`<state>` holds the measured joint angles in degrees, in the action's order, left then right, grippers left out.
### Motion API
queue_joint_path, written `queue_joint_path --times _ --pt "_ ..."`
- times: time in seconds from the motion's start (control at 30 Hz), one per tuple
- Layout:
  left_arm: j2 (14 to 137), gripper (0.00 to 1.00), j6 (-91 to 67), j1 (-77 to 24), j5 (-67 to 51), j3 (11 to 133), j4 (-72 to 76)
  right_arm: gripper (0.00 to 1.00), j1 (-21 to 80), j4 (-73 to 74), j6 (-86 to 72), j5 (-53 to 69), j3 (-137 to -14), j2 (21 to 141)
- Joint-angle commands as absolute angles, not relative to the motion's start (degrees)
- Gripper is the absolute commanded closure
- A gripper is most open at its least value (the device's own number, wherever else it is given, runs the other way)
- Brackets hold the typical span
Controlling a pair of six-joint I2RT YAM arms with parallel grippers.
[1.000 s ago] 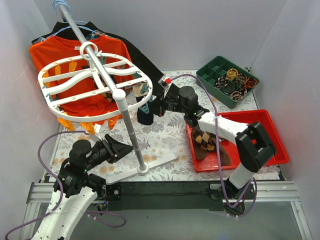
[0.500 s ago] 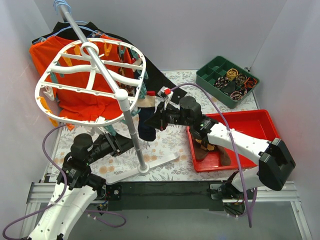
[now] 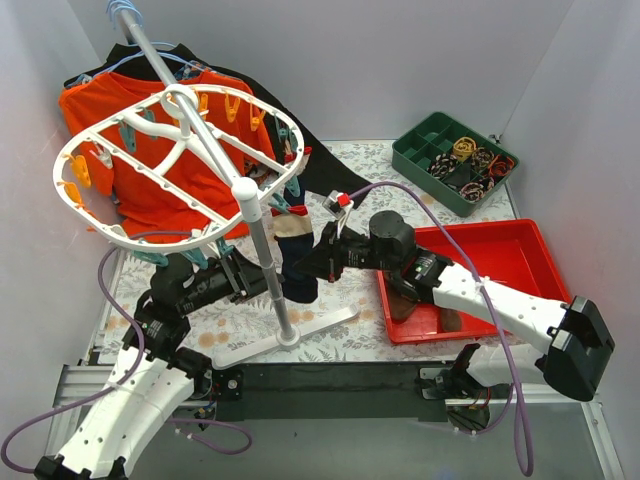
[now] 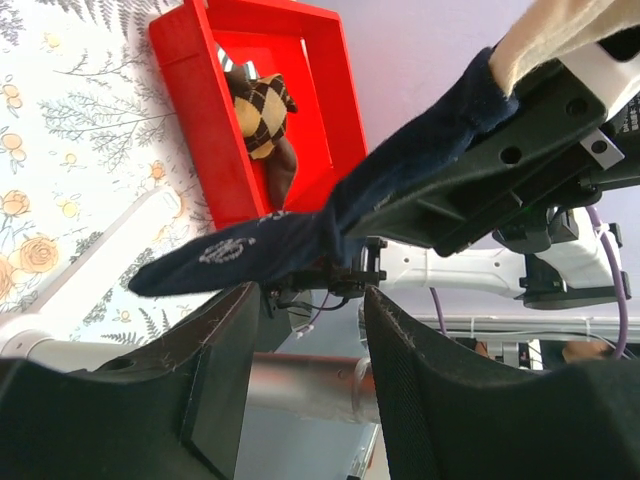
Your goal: Remove the socks clipped to the hanger
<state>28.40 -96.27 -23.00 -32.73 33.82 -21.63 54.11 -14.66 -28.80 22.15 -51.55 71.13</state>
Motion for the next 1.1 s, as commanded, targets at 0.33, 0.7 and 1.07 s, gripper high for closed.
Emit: queue_joint_path --times 0.33,0.7,1.07 --pt "30.06 0.55 -96.24 -23.12 -44.99 34.54 -9.59 0.97 56.86 -16.00 -30.76 22.76 -52.47 69.69" --pt "31.46 0.72 -97.12 -23.12 -45.26 33.84 -9.49 0.96 57.57 -16.26 -31.29 22.68 -53.53 69.61" --pt "31.73 1.00 -96.77 -23.12 -45.09 33.13 -10.63 0.68 57.57 -7.15 -24.71 14.78 -58.26 69.17"
